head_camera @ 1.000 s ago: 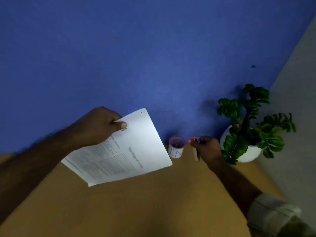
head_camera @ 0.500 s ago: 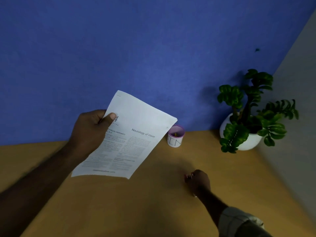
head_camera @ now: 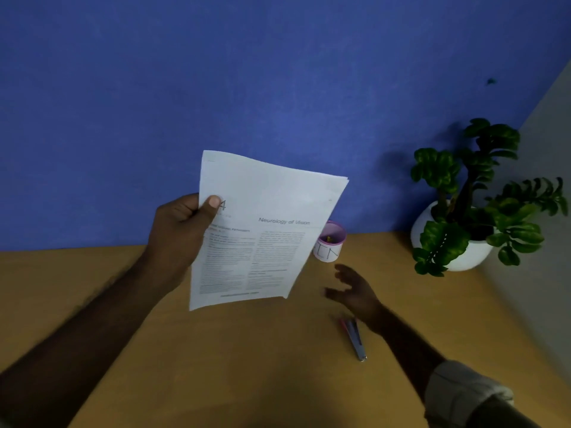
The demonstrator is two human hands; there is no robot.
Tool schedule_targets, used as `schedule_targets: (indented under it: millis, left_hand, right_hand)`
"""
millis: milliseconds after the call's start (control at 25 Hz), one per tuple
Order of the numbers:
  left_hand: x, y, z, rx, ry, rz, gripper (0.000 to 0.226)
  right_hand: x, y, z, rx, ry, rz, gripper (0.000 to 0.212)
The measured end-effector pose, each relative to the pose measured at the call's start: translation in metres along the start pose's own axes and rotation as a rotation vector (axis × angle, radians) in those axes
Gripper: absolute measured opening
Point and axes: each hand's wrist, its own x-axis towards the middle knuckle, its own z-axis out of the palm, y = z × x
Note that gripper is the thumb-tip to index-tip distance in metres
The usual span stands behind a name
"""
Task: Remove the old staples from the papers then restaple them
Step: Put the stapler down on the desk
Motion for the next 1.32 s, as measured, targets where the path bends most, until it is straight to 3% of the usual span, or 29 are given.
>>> schedule_targets:
  millis: [80, 160, 240, 400, 520, 600, 760, 1000, 1320]
  left_hand:
    - [0.004, -0.004, 0.001, -0.101, -0.045, -0.078, 0.017]
    - [0.010, -0.011, 0.001, -0.183, -0.070, -0.156, 0.021]
    - [0.014, -0.021, 0.000, -0.265, -0.069, -0.216, 0.025]
    - [0.023, -0.041, 0.002, -0.409, -0.014, -0.315, 0.022]
    - [0.022, -0.064, 0.002, -0.463, -0.131, -0.475, 0.032]
    - [0.008, -0.090, 0.006, -0.320, -0.186, -0.594, 0.032]
    - [-0.019, -0.139, 0.022, -0.101, -0.054, -0.766, 0.020]
    - [-0.020, -0.190, 0.046, -0.001, 0.097, -0.853, 0.019]
    - [0.005, -0.233, 0.052, 0.092, 0.130, -0.858, 0.023]
  right_hand:
    - [-0.007, -0.039, -0.004, 0.290, -0.213, -0.166, 0.062]
    - [-0.012, -0.067, -0.006, 0.521, -0.384, -0.216, 0.054]
    - [-0.017, -0.083, -0.004, 0.556, -0.474, -0.222, 0.049]
    - [-0.016, -0.084, 0.016, 0.451, -0.358, -0.210, 0.034]
    - [-0.012, -0.080, 0.026, 0.532, -0.250, -0.142, 0.034]
    - [-0.009, -0.073, 0.033, 0.530, -0.180, -0.070, 0.032]
    - [0.003, -0.055, 0.046, 0.341, -0.118, 0.057, 0.027]
    - [0.031, -0.030, 0.075, 0.167, -0.052, 0.262, 0.022]
    - [0.076, -0.014, 0.096, 0.006, 0.026, 0.318, 0.030]
